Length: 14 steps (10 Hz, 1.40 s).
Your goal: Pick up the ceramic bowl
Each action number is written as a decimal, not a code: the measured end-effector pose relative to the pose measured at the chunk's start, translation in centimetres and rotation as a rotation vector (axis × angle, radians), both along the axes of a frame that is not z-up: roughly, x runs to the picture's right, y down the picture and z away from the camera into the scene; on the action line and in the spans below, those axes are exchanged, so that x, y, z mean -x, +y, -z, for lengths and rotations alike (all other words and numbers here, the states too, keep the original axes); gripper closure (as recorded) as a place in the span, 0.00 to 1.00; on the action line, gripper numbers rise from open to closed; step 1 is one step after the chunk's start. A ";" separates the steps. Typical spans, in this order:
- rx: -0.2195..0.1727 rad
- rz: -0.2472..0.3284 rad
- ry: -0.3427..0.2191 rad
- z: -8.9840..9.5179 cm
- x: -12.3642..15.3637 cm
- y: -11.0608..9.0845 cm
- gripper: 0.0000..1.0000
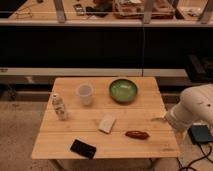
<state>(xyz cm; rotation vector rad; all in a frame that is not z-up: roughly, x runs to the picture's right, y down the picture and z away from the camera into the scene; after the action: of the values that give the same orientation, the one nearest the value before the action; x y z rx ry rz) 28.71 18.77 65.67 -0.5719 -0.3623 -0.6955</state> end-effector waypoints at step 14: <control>-0.281 0.080 0.010 -5.9 1.1 -11.1 0.20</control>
<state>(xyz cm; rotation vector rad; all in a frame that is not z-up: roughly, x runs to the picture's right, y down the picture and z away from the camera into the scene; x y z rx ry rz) 27.64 7.65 71.57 -0.3241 -0.2280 -0.8048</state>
